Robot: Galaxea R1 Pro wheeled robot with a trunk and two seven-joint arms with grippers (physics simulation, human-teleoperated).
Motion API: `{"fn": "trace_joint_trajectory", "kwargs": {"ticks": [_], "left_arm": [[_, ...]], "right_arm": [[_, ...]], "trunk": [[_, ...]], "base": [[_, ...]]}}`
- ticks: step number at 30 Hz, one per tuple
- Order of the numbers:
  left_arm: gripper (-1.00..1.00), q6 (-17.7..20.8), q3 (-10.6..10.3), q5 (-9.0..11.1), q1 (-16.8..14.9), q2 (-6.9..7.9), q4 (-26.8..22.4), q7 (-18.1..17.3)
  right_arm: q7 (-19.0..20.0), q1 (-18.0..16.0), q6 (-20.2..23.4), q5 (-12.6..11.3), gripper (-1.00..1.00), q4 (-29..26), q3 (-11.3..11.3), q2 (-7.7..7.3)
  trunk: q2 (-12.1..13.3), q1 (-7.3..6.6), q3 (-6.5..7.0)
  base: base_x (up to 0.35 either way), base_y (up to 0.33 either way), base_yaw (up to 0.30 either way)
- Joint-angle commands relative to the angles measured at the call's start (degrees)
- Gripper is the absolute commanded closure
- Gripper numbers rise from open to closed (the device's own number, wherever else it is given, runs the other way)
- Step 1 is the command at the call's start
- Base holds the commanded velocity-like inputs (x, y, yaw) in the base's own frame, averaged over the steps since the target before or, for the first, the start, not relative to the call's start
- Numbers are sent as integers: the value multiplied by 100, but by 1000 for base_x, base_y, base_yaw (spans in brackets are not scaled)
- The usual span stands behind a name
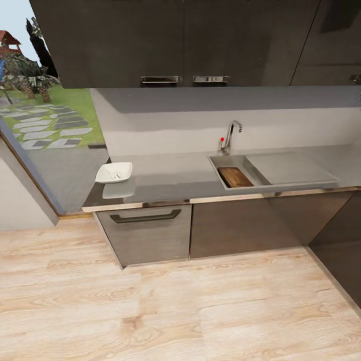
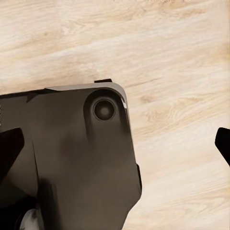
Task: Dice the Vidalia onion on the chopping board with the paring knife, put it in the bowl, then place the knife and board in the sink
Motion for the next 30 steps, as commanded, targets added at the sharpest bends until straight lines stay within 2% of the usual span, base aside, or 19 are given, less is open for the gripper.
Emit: {"fn": "trace_joint_trajectory", "kwargs": {"ticks": [1,11,18,30], "left_arm": [[-100,-7,-6,49,3,1,1,-8],[-100,-8,-7,45,3,3,20,-8],[-100,-8,-7,45,3,3,20,-8],[-100,-8,-7,45,3,3,18,-8]], "right_arm": [[-26,-3,-14,-43,-100,3,50,2],[-26,-3,-13,-57,-100,3,51,1],[-18,-3,-13,-218,-100,2,50,-2],[-17,-3,-8,-235,-100,7,51,-2]], "trunk": [[-10,4,0],[-10,4,91],[-10,4,155],[-10,4,264]], "base": [[0,0,0],[0,0,0],[0,0,0],[0,0,0]]}}
